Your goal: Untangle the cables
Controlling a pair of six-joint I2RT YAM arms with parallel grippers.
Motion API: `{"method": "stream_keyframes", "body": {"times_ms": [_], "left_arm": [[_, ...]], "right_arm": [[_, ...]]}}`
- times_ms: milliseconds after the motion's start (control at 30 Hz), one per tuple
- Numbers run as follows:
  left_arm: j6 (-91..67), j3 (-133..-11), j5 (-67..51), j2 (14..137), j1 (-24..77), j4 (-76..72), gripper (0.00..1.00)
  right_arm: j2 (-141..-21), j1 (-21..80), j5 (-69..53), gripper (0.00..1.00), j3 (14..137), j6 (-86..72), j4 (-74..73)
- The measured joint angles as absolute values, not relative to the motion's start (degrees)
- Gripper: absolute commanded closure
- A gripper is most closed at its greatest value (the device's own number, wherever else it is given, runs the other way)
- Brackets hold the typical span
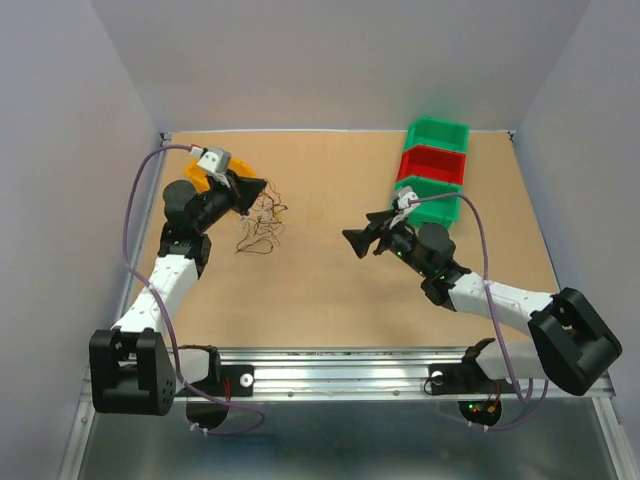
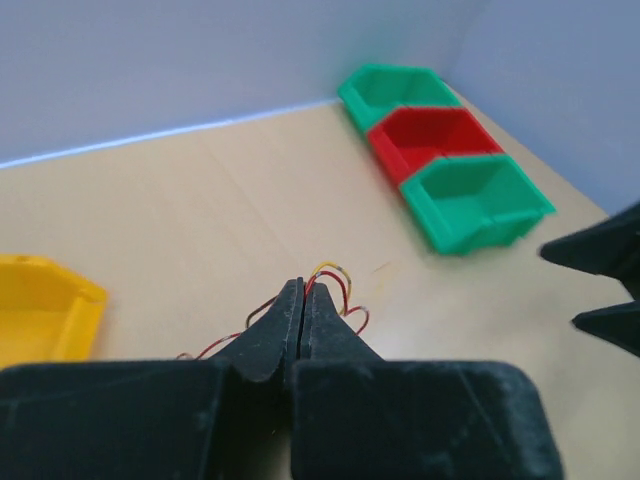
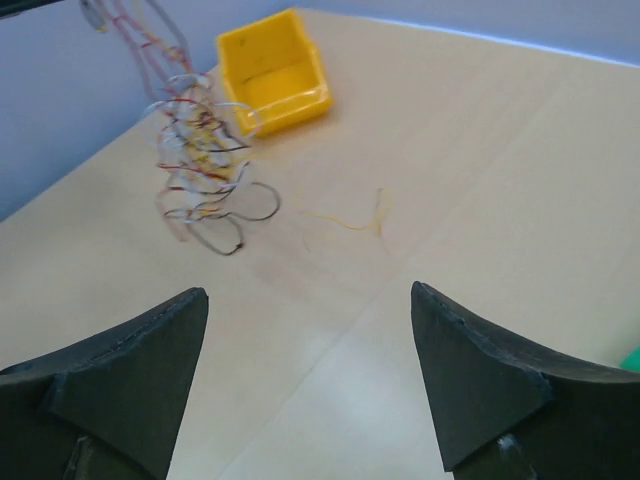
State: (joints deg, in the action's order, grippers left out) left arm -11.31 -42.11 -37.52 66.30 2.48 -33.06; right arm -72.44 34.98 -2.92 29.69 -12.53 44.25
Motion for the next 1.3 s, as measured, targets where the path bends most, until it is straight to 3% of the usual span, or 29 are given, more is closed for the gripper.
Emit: {"method": "stream_keyframes", "body": {"times_ms": [233,533,633,667,700,867,1000,1067,1100,1133,1200,1233,1300], "left_arm": [[-4.3,-42.1,-43.8,66.2,11.7,-31.1,1.00],[-1.8,-42.1,-51.1,65.1,12.8,-30.5,1.00],[-1.4,-42.1,-53.7,65.1,13.1,-30.0,1.00],[-1.3,-42.1,-54.3,65.1,13.2,-29.9,1.00],[-1.3,-42.1,-54.8,65.1,13.2,-29.9,1.00],[-1.0,-42.1,-53.8,64.9,13.4,-29.1,1.00],[-0.9,-42.2,-53.8,64.9,13.4,-28.9,1.00],[-0.9,-42.2,-53.7,64.9,13.4,-28.9,0.84],[-0.8,-42.2,-53.5,64.9,13.4,-28.8,0.69],[-0.4,-42.2,-53.5,64.9,13.4,-28.7,0.41],[0.6,-42.5,-53.4,65.0,13.4,-28.3,0.19],[1.3,-42.7,-53.5,65.1,13.4,-27.9,0.04],[2.3,-43.2,-53.5,65.5,13.4,-27.6,0.03]], "right_arm": [[-76.7,36.9,-14.8,0.13,32.5,-9.4,45.3],[-86.7,39.3,-18.6,0.13,39.6,-8.1,47.0],[-90.2,40.3,-19.5,0.52,42.5,-7.3,47.2],[-91.7,40.8,-19.6,0.75,43.7,-7.1,47.2],[-92.7,41.3,-19.6,0.81,44.5,-6.8,47.2],[-94.4,43.4,-20.2,0.99,45.4,-5.8,47.1],[-94.4,43.8,-20.6,0.99,45.4,-5.3,47.2],[-94.1,43.9,-20.7,0.99,45.4,-5.1,47.1],[-93.7,43.9,-20.6,0.99,45.3,-5.0,47.0],[-93.1,43.9,-20.6,0.99,45.3,-4.9,47.0],[-91.6,43.9,-20.4,0.99,44.9,-4.9,47.0],[-90.7,43.9,-20.3,0.99,44.7,-5.0,47.0],[-88.3,43.9,-19.7,0.99,44.1,-5.5,47.1]]}}
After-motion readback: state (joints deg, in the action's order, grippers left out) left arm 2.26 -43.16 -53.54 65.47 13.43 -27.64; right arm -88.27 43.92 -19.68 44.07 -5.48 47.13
